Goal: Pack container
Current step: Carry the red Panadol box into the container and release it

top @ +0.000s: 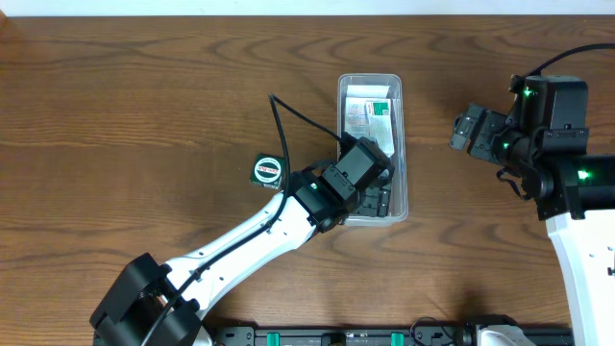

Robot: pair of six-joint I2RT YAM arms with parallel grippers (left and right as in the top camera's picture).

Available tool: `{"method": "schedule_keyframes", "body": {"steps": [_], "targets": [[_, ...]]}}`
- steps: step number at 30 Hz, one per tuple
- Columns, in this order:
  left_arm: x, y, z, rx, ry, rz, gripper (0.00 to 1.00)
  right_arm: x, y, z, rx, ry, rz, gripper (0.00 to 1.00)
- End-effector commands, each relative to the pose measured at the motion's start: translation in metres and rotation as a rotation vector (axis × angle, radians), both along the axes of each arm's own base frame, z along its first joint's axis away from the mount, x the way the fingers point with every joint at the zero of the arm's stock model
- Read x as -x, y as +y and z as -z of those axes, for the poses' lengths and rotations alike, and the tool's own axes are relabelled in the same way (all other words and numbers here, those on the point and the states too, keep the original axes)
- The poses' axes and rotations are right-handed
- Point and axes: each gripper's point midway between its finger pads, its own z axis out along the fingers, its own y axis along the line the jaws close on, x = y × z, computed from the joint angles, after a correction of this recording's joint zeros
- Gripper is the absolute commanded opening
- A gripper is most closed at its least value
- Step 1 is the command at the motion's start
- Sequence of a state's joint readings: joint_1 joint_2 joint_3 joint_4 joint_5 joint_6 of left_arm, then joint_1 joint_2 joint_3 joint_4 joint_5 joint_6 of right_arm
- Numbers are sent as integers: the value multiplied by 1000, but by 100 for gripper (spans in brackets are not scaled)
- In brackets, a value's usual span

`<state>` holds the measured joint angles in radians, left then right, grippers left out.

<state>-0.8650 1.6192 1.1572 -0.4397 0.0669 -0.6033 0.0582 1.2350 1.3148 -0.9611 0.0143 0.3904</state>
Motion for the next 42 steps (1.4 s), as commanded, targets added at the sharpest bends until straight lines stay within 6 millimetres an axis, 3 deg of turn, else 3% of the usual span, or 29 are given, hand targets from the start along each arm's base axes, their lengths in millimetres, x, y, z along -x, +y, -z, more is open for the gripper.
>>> {"method": "schedule_keyframes", "body": {"steps": [1, 3, 11, 13, 42], "targets": [[-5, 1, -3, 5, -8, -39, 64, -1, -2, -7, -7, -18, 8, 99], [-4, 1, -2, 6, -8, -38, 71, -1, -2, -7, -7, -18, 8, 99], [2, -5, -3, 11, -4, -16, 73, -1, -2, -7, -7, -18, 8, 99], [4, -6, -3, 12, -4, -11, 85, -1, -2, -7, -7, -18, 8, 99], [2, -8, -13, 39, -26, -10, 94, -1, -2, -7, -7, -18, 8, 99]]}}
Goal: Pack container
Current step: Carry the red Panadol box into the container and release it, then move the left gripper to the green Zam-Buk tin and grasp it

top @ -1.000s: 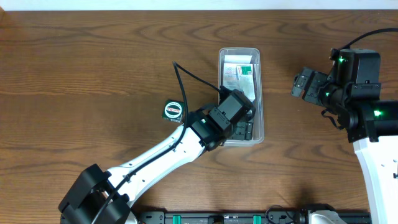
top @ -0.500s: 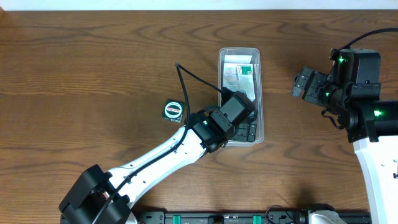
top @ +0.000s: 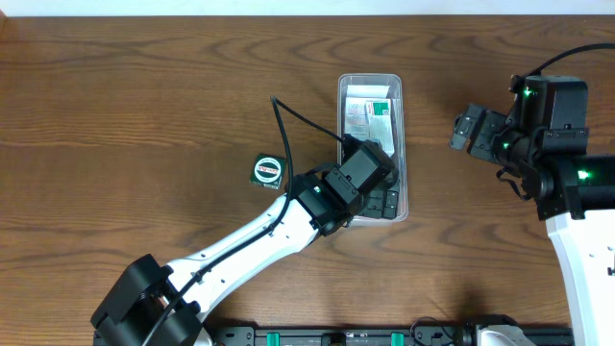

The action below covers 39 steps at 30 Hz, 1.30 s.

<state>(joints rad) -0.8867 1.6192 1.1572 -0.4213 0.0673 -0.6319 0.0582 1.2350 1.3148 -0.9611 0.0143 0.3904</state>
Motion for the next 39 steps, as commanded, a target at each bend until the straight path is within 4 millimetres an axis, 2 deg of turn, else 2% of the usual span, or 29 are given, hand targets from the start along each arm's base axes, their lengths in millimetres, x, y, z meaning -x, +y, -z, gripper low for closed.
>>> {"method": "schedule_keyframes", "body": {"steps": [1, 5, 8, 10, 11, 13, 15, 18, 19, 22, 26, 32, 35, 39], "targets": [[-3, 0, -11, 15, -27, -9, 94, -1, -2, -7, -7, -18, 8, 99], [-2, 1, -24, 34, -50, 1, 93, -1, -2, -7, -7, -18, 8, 99], [2, 9, -49, 47, -111, 43, 93, -1, -2, -7, -7, -18, 8, 99], [5, 23, -68, 29, -169, 95, 95, -1, -2, -7, -7, -18, 8, 99], [7, 33, -79, 16, -204, 123, 100, -1, -2, -7, -7, -18, 8, 99], [8, 56, -97, -30, -277, 178, 98, -1, -2, -7, -7, -18, 8, 99], [4, 84, -108, -80, -319, 151, 98, -1, -2, -7, -7, -18, 8, 99], [-10, 136, -116, -160, -331, 10, 98, -1, -2, -7, -7, -18, 8, 99], [-14, 147, -114, -183, -324, -15, 98, -1, -2, -7, -7, -18, 8, 99], [-23, 186, -92, -286, -241, -65, 98, -1, -2, -7, -7, -18, 8, 99], [-31, 219, -42, -390, -55, -133, 98, -1, -2, -7, -7, -18, 8, 99], [-51, 219, 27, -478, 100, -57, 98, -1, -2, -7, -7, -18, 8, 99], [-58, 217, 54, -505, 139, -25, 98, -1, -2, -7, -7, -18, 8, 99], [-65, 214, 77, -531, 153, 30, 98, -1, -2, -7, -7, -18, 8, 99]]}}
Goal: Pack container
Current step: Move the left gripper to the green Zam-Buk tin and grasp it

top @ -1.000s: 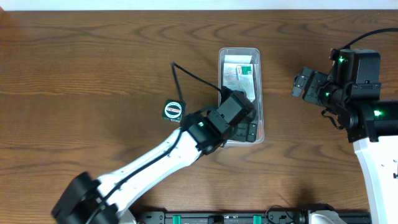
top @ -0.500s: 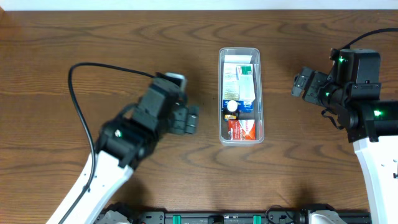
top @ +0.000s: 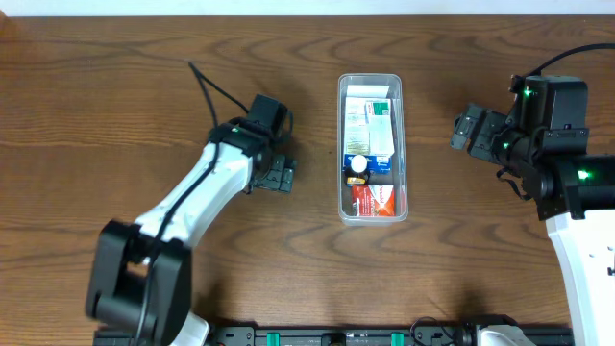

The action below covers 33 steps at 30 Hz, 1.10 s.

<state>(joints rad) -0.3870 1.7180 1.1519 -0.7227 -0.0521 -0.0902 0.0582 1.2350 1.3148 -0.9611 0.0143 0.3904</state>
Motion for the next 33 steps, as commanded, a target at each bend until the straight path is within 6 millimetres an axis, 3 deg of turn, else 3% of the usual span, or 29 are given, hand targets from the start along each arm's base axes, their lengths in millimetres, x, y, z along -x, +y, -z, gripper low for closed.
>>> {"method": "schedule_keyframes", "body": {"steps": [1, 10, 24, 33], "targets": [[-3, 1, 18, -26, 26, 66, 98, -1, -2, -7, -7, -18, 8, 99], [-16, -8, 39, -2, 15, 67, 100, -1, -2, -7, -7, -18, 8, 99], [-18, -5, 51, -8, 34, 59, 77, -1, -2, -7, -7, -18, 8, 99], [-12, -14, 59, 61, 73, 61, 76, -1, -2, -7, -7, -18, 8, 99]]}}
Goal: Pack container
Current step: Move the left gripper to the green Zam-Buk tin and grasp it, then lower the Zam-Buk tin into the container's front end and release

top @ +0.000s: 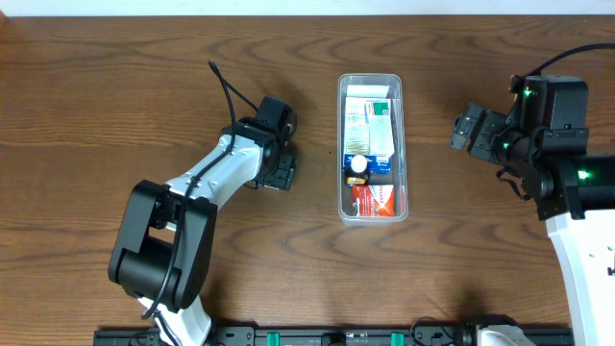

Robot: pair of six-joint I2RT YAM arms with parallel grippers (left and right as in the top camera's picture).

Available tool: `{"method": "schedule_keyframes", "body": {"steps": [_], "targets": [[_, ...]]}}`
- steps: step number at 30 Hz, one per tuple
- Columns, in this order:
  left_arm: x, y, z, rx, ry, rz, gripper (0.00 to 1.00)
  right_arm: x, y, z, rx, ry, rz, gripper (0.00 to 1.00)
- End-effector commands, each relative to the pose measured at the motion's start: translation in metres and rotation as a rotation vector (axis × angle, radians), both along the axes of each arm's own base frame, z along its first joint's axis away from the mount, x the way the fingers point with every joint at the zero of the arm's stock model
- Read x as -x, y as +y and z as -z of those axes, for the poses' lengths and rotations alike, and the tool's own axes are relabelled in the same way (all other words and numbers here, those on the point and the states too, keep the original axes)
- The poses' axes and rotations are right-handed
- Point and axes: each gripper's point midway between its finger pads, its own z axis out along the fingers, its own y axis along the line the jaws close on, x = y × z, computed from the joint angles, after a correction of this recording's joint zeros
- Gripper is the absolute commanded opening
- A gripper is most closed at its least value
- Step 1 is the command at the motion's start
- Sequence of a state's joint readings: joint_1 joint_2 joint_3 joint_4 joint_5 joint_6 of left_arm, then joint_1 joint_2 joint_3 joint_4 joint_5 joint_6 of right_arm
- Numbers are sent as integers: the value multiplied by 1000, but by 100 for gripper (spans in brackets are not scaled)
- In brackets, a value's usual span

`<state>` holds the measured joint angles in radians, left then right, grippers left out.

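The clear plastic container (pixel 340 144) stands at the table's middle. It holds green-and-white packets (pixel 370 120) at the far end, a small white-capped bottle (pixel 358 165) and a red packet (pixel 375 199) at the near end. My left gripper (pixel 282 174) is down at the table a little to the left of the container, and its jaws are too dark to read. Whatever lies under it is hidden. My right gripper (pixel 463 132) hangs to the right of the container, holding nothing that shows.
Brown wooden table (pixel 115 106) all around. A black rail (pixel 336 337) runs along the front edge. The left arm (pixel 207 183) stretches from the front left toward the middle, with its cable (pixel 231 96) looping above it.
The left wrist has shifted slightly right and turned, while its gripper stays low at the same spot left of the container. The right arm has not moved.
The left gripper was first down inside the near end of the container, with a round green-and-black item lying on the table to its left. By the last earlier moment it was out, leaving a bottle and a red packet there, and sat over that round item, where it remains.
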<state>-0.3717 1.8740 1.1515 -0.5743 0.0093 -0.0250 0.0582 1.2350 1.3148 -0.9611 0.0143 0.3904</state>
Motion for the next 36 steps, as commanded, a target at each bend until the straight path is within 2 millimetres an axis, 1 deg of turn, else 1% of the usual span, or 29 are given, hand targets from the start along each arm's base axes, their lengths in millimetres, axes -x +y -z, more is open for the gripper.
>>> {"method": "schedule_keyframes", "body": {"steps": [1, 4, 6, 9, 11, 13, 15, 16, 19, 21, 24, 26, 29, 31, 33, 36], "targets": [[8, -1, 14, 18, 50, 1, 76, -1, -2, -7, -7, -18, 8, 99], [10, 0, 19, 14, 62, 0, 77, -1, -2, -7, -7, -18, 8, 99], [10, 0, 20, 12, 66, 0, 74, -1, -2, -7, -7, -18, 8, 99], [10, 0, 20, 12, 64, 0, 63, -1, -2, -7, -7, -18, 8, 99], [10, 1, 20, 11, 66, -2, 52, -1, -2, -7, -7, -18, 8, 99], [10, 2, 16, 10, 65, -11, 50, -1, -2, -7, -7, -18, 8, 99], [10, 1, 6, 13, 61, -19, 49, -1, -2, -7, -7, -18, 8, 99], [9, 1, 0, 15, 56, -21, 48, -1, -2, -7, -7, -18, 8, 99], [7, 0, -30, 31, 27, -43, 47, -1, -2, -7, -7, -18, 8, 99], [6, -1, -56, 50, -3, -68, 47, -1, -2, -7, -7, -18, 8, 99], [9, -6, -101, 100, -80, -110, 47, -1, -2, -7, -7, -18, 8, 99], [15, -14, -130, 148, -144, -132, 47, -1, -2, -7, -7, -18, 8, 99], [26, -29, -165, 236, -220, -186, 46, -1, -2, -7, -7, -18, 8, 99], [35, -41, -181, 304, -240, -249, 46, -1, -2, -7, -7, -18, 8, 99], [41, -56, -191, 366, -248, -295, 46, -1, -2, -7, -7, -18, 8, 99], [49, -86, -196, 421, -252, -264, 46, -1, -2, -7, -7, -18, 8, 99]]}}
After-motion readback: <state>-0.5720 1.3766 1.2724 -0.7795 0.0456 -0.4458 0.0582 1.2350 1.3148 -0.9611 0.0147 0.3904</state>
